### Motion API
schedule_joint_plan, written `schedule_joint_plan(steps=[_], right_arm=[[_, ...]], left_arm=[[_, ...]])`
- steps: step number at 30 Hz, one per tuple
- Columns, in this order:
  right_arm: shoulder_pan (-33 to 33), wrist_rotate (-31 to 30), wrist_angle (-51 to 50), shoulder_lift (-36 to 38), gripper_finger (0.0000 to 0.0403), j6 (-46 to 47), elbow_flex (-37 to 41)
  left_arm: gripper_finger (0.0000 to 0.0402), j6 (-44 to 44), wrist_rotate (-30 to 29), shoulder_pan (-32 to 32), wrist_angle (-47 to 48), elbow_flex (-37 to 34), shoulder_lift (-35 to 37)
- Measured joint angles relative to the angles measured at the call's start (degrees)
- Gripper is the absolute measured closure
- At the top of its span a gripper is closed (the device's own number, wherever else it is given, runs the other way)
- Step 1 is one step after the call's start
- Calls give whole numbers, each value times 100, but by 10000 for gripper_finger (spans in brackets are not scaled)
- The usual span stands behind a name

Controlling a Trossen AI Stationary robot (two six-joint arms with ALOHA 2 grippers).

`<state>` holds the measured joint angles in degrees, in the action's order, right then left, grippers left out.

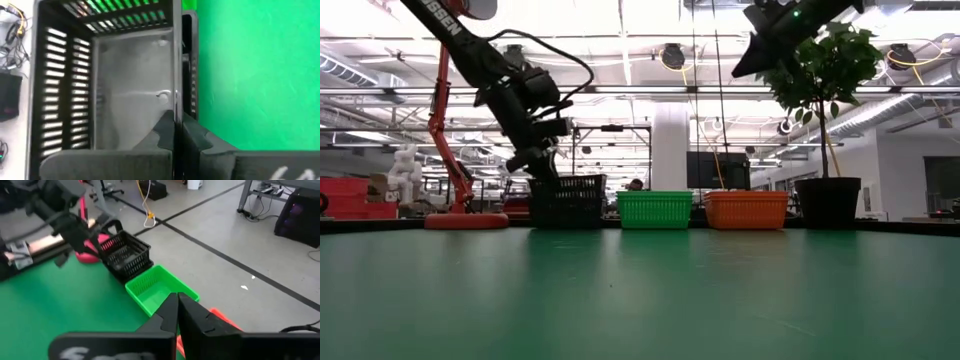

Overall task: Stack baskets by color
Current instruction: Stack the bottom black bin on top of the top black bins, then return to Home Position

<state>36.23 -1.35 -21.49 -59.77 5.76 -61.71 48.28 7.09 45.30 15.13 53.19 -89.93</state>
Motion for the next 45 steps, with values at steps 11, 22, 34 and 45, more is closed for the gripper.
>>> schedule_joint_plan(steps=[11,22,34,45], right_arm=[[-54,14,252,-1,402,257,0],[-153,1081,469,37,403,225,0],[-201,1666,708,591,403,86,0],[-284,2117,497,1386,403,-275,117]], left_arm=[[302,-220,-114,7,-114,-7,-184],[188,-1038,-578,-50,-174,-6,346],[172,-2579,-838,-523,-175,4,1958],[179,-4682,-1154,-1792,-22,4,3288]])
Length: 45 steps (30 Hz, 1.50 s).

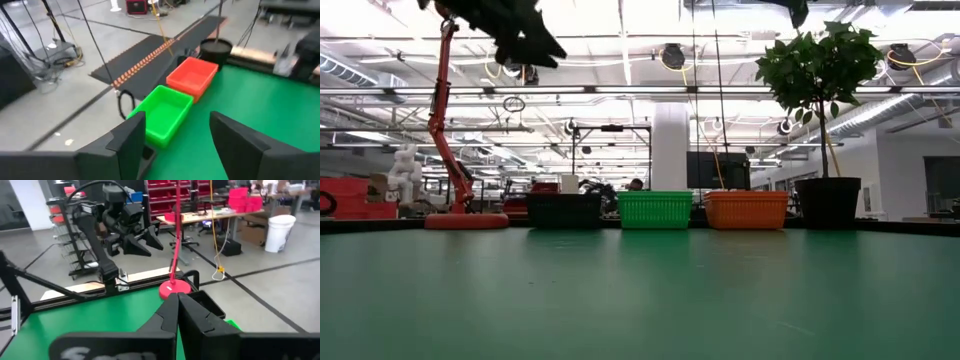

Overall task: Stack baskets by color
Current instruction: Return to Home Position

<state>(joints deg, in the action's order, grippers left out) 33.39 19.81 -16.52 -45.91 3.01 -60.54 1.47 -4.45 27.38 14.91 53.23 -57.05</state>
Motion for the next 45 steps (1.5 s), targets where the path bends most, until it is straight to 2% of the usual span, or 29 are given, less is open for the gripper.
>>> schedule_joint_plan(steps=[4,10,11,13,20,23,26,28,33,37,45], right_arm=[[-185,-1,402,372,403,-73,492],[-573,-4,1268,915,403,-72,1528],[-647,-4,1322,994,403,-72,1686],[-817,-10,1393,1153,403,-78,1986],[-1485,-17,1502,1544,403,-411,2754],[-1678,-193,1518,1618,403,-499,3050],[-1849,-266,1575,1666,403,-757,3399],[-1978,-264,1733,1694,403,-837,3667],[-2235,-378,2545,1749,403,-838,4371],[-2435,-635,3191,1756,403,-846,4873],[-2577,-654,3304,1785,403,-972,5325]], left_arm=[[228,-680,-70,-485,6,0,280],[374,-1158,-76,-1349,55,0,584],[387,-1170,-72,-1474,64,0,602],[387,-1172,-123,-1649,79,0,611],[350,-1315,-136,-2009,93,0,536],[354,-978,-191,-2156,369,-3,440],[380,-562,-176,-2285,391,-240,370],[395,-665,-129,-2285,-25,-591,404],[398,-1006,-82,-2391,-1269,-1550,543],[397,-1055,-72,-2468,-1829,-2087,542],[399,-856,484,-2490,-2775,-2885,546]])
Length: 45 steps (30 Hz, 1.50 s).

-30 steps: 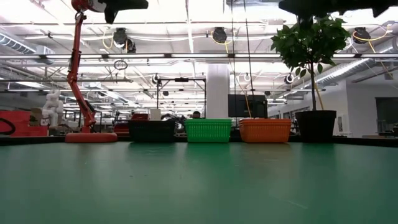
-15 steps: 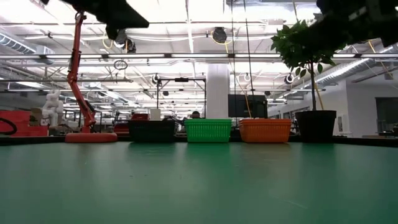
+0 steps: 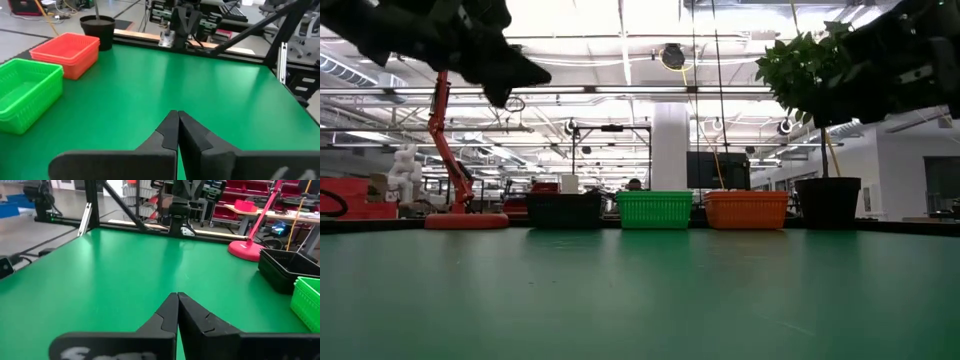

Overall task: Stack baskets by color
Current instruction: Return to Home Position

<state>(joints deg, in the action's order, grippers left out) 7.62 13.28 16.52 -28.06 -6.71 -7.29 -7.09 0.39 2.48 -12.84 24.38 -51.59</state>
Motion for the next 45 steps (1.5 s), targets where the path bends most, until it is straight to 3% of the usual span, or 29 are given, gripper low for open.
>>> schedule_joint_plan(steps=[8,12,19,28,36,45], right_arm=[[-397,-27,-26,188,403,-157,40],[-818,-591,-171,357,403,-190,79],[-1377,-1289,524,743,403,-123,608],[-1460,-1320,556,1619,403,-475,619],[-1357,-1480,-499,2809,403,-662,630],[-1268,-1646,-1430,2787,403,-464,628]], left_arm=[[399,-11,4,-7,-815,-469,0],[399,5,-14,-7,-839,-470,0],[400,57,-23,-7,-842,-470,0],[399,105,-27,16,-800,-470,223],[397,148,-40,85,-681,-470,562],[398,407,-40,38,-516,-465,824]])
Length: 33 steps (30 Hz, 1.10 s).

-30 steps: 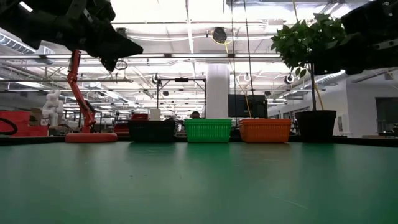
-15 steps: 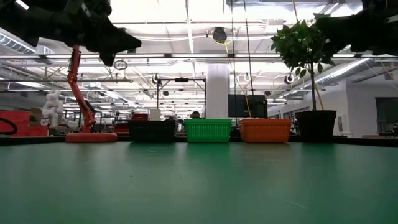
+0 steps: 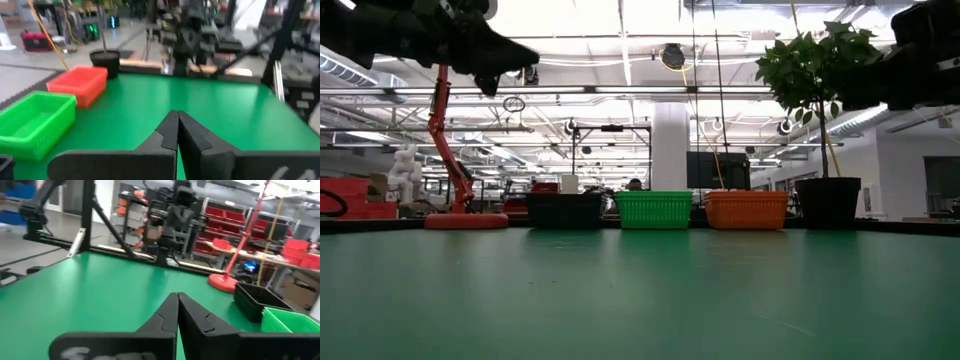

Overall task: Stack baskets by color
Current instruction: Return to Home Position

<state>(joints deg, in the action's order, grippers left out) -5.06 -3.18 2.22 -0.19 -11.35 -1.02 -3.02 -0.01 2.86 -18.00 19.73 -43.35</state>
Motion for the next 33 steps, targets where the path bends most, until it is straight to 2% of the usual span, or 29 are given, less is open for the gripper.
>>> schedule_joint_plan(steps=[9,17,21,33], right_arm=[[11,-128,16,-42,403,-479,2],[11,-126,17,-41,403,-438,2],[11,-126,17,-41,403,-438,2],[11,-126,15,-41,403,-438,4]], left_arm=[[399,205,38,-75,860,-28,294],[399,-171,300,-82,-254,-1134,911],[399,-156,301,-130,-350,-1544,1439],[400,349,-6,-134,-324,-1908,2398]])
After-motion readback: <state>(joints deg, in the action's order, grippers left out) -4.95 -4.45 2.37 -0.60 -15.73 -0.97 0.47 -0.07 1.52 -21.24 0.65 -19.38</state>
